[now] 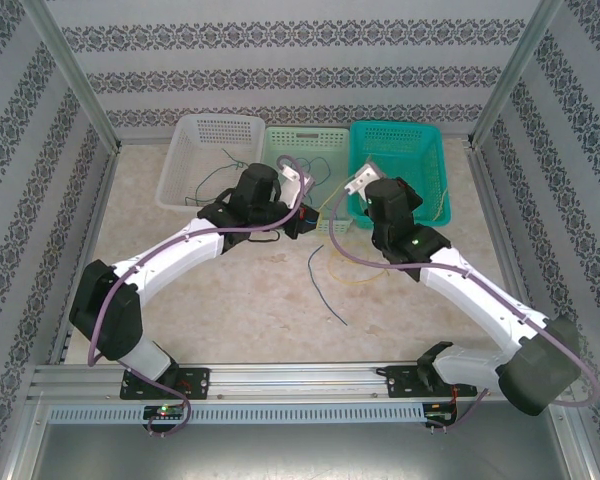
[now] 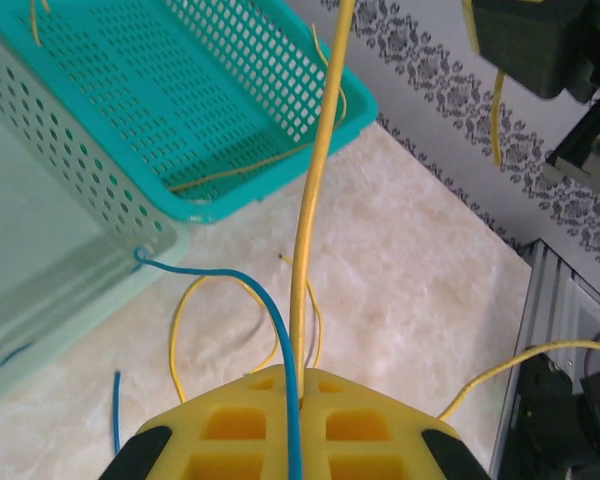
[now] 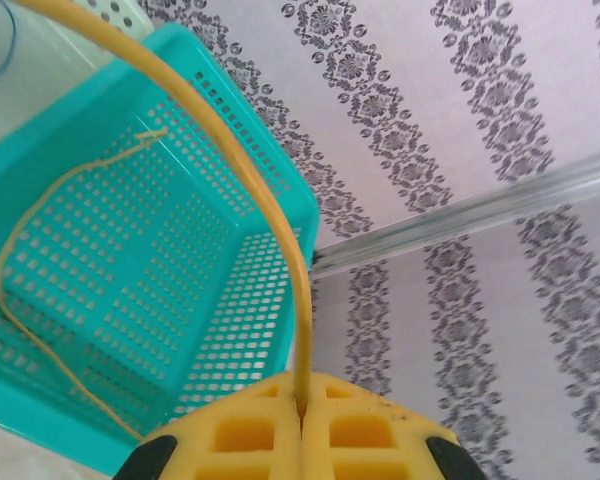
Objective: Untangle the cables
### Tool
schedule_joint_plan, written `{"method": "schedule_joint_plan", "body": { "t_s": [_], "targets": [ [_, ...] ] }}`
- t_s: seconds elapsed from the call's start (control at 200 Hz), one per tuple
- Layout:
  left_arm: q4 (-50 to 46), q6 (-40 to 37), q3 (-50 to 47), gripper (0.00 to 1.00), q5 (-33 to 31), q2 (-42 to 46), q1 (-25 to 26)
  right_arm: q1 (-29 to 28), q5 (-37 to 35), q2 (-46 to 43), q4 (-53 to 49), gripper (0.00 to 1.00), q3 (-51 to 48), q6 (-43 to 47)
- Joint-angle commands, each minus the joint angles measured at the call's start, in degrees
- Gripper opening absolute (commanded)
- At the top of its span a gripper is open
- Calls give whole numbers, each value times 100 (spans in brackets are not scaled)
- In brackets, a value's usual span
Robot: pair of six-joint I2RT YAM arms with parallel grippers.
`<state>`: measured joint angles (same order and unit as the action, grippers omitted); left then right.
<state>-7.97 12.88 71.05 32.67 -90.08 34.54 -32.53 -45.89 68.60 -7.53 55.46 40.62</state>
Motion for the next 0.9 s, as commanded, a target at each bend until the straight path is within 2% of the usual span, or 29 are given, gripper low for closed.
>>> {"method": "schedule_joint_plan", "body": {
  "t_s": [0.0,0.095,0.155,0.22,0.305,0.345,0.41,0.455,0.54,0.555,0.565,0.575,0.585,0.734,0.894],
  "targets": [
    [-403,-303,235,0,234,-19,-131,-97,-207,-294,782,0,-181,1049],
    [-451,-313,269,0,234,-22,-158,-170,-105,-432,802,0,-264,976],
    [-472,-313,295,0,214,-44,-164,-104,145,-524,265,0,-36,235],
    [-474,-309,322,0,235,-73,-164,27,734,-671,-321,0,191,-660],
    [-430,-287,306,0,232,-47,-166,205,1348,-856,-477,0,220,-1368],
    [-416,-282,288,3,232,-22,-162,289,1483,-891,-549,0,235,-1609],
    [-401,-278,249,12,184,21,-163,492,1696,-848,-910,0,359,-2167],
    [-382,-271,217,23,116,68,-163,595,1828,-792,-1204,0,443,-2448],
    [-336,-254,126,65,-121,177,-167,621,1804,-719,-1490,0,411,-2719],
    [-337,-252,107,75,-173,204,-164,625,1810,-722,-1530,0,403,-2788],
    [-324,-251,97,90,-186,220,-160,632,1804,-718,-1562,0,390,-2838],
    [-321,-262,83,97,-235,237,-161,634,1803,-728,-1584,0,379,-2884],
    [-313,-261,78,100,-274,261,-164,639,1807,-726,-1609,0,371,-2944],
    [-286,-369,-127,100,-896,568,-167,694,2087,-960,-1738,0,114,-3664],
    [-245,-558,-290,100,-1231,829,-167,705,2588,-1084,-1986,0,-255,-4257]
  ]
}}
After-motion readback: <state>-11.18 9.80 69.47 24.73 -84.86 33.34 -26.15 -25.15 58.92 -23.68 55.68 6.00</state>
